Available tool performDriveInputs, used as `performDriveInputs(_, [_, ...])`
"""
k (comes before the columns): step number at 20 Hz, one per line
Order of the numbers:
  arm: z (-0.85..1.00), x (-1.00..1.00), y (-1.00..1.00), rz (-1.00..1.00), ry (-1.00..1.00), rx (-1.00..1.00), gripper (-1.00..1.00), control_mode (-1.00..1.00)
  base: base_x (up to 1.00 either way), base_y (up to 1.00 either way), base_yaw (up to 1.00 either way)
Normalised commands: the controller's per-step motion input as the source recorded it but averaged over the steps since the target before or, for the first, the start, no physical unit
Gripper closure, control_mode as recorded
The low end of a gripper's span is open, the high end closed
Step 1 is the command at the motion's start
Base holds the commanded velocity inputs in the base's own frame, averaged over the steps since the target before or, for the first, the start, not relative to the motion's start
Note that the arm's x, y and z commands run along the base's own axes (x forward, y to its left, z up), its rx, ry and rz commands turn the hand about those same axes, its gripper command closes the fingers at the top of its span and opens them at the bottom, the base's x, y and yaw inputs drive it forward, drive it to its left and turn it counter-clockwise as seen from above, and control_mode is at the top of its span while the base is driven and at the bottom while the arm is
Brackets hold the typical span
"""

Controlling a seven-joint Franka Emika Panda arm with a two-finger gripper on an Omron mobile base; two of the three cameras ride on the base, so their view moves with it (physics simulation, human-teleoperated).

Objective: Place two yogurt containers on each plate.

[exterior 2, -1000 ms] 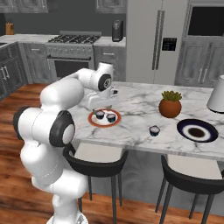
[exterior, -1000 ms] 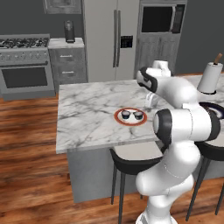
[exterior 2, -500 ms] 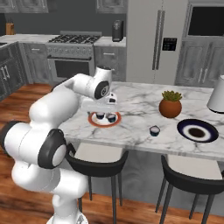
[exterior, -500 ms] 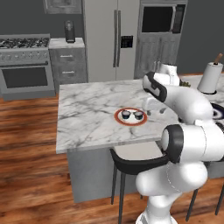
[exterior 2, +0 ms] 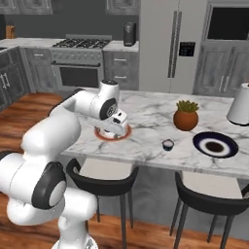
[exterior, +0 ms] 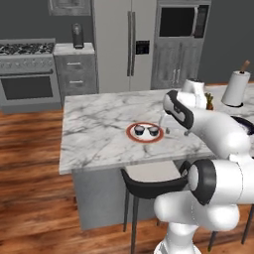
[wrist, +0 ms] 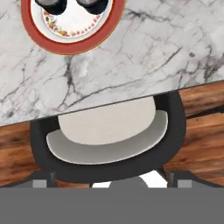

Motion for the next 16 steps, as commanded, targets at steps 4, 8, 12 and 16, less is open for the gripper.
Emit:
performDriveInputs(4, [0.0, 0.0, 0.0, 0.0, 0.0, 0.0, -1.0, 1.0, -0.32, -0.98, -0.17])
performDriveInputs(8, [0.0, 0.0, 0.0, 0.0, 0.0, 0.0, -1.0, 1.0, -0.23, -0.99, -0.16])
performDriveInputs(12, [0.0, 0.0, 0.0, 0.0, 0.0, 0.0, -1.0, 1.0, -0.01, -0.95, -0.03])
performDriveInputs(16, [0.0, 0.0, 0.0, 0.0, 0.0, 0.0, -1.0, 1.0, 0.1, -0.77, 0.01])
